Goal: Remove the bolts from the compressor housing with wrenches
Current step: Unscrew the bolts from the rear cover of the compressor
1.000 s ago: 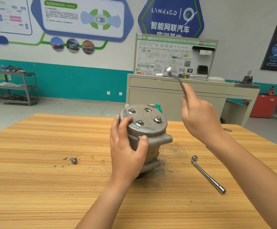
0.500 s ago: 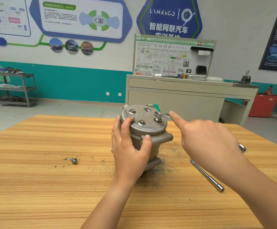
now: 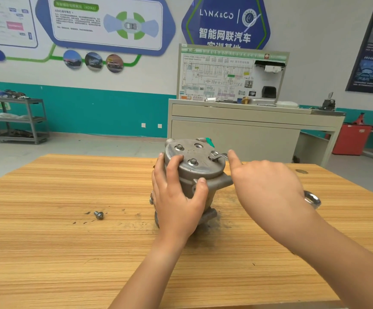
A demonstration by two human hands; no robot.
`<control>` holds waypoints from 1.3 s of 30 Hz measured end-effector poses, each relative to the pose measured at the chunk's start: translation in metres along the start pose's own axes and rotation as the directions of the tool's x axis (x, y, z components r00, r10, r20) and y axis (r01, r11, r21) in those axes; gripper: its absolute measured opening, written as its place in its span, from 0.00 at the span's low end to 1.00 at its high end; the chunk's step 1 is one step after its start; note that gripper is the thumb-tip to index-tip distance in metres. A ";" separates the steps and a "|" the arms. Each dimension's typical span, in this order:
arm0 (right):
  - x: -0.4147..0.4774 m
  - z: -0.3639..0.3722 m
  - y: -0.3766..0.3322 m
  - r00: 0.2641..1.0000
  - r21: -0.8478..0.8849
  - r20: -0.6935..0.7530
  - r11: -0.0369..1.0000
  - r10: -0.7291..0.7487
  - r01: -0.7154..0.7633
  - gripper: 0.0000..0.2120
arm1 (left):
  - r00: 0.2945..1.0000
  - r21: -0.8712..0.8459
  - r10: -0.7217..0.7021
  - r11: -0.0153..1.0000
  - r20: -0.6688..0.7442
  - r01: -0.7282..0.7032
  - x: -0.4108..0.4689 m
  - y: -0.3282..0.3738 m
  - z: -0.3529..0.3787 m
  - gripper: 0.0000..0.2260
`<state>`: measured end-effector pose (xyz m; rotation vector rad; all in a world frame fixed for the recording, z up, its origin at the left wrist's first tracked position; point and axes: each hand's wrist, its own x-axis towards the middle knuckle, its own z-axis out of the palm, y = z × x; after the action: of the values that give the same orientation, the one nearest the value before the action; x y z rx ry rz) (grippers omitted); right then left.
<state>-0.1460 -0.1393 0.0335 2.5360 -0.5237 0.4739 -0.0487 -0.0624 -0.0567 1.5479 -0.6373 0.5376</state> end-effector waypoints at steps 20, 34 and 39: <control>0.124 0.079 0.035 0.956 0.249 -0.292 0.963 -0.025 0.101 0.21 | 0.999 -0.042 -0.012 0.999 0.046 0.014 0.005 -0.004 -0.006 0.29; 0.027 0.048 0.057 0.895 0.470 -0.438 0.870 0.085 0.147 0.19 | 1.000 -0.091 -0.008 0.996 0.024 0.010 0.003 -0.010 -0.008 0.21; -0.012 0.038 0.050 0.993 0.215 -0.115 0.975 -0.037 0.061 0.21 | 1.000 -0.092 -0.004 0.996 0.022 0.006 0.003 -0.011 -0.008 0.20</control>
<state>-0.1699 -0.1964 0.0173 2.7038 -0.3847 0.6829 -0.0390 -0.0543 -0.0622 1.4700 -0.6662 0.4820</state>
